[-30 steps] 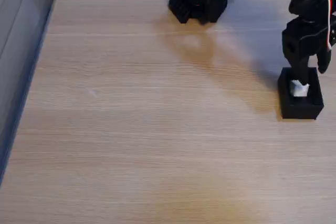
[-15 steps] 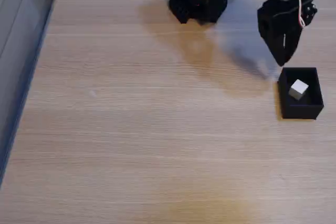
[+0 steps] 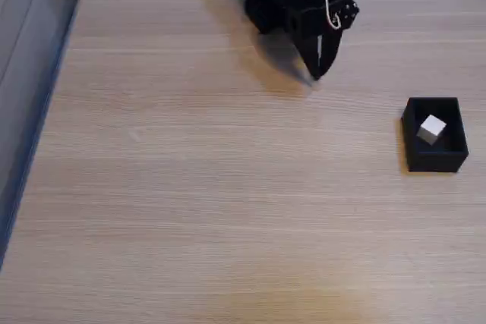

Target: Pick a white block and place it in the black box.

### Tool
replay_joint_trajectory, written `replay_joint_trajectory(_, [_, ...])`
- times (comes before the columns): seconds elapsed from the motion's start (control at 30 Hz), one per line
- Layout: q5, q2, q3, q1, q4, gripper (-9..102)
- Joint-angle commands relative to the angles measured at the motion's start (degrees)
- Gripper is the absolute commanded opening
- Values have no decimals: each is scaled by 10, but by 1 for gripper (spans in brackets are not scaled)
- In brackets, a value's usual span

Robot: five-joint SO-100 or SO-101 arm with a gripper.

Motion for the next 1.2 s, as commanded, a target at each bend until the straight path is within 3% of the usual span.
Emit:
replay_joint_trajectory(0.0, [-7, 54, 40, 38, 37, 0])
replay_joint_trajectory(0.4, [50, 175, 120, 145, 47, 0])
replay_joint_trajectory(1.17, [89, 176, 121, 139, 54, 0])
